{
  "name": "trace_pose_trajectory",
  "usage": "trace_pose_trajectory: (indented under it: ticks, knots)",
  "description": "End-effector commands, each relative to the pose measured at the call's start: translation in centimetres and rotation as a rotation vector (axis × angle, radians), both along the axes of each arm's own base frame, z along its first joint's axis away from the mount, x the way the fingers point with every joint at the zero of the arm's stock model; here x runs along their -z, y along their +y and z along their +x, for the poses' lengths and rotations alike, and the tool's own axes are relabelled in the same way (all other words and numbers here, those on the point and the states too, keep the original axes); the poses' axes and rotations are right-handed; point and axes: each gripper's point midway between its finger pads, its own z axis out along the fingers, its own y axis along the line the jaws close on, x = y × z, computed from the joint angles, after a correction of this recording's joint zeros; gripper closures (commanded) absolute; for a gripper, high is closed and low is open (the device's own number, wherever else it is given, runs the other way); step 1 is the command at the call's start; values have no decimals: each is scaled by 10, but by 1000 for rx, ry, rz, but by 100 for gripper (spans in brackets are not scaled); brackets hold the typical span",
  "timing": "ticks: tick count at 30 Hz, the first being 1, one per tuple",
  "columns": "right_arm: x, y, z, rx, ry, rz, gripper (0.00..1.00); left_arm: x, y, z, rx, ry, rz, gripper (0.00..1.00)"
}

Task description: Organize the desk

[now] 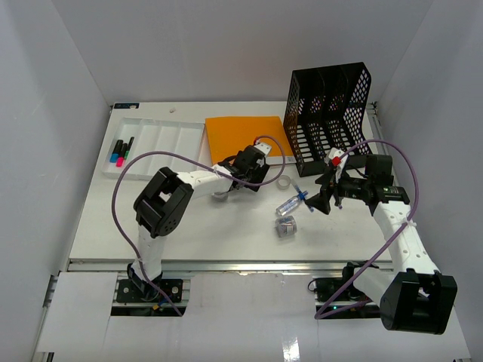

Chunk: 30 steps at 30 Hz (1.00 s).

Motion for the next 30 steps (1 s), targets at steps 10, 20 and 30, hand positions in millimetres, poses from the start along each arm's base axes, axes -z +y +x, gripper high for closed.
trace_pose_trajectory:
  ticks: [10,20,30]
  knots:
    - [-11,2,5,-10,-38,14,8,-17,0,39,-59,-122,80,18]
    - [-9,1,6,-5,-33,9,8,-16,5,51,-29,-158,150,14]
    - [-7,-1,7,1,-31,1,8,14,-5,41,73,-25,103,15]
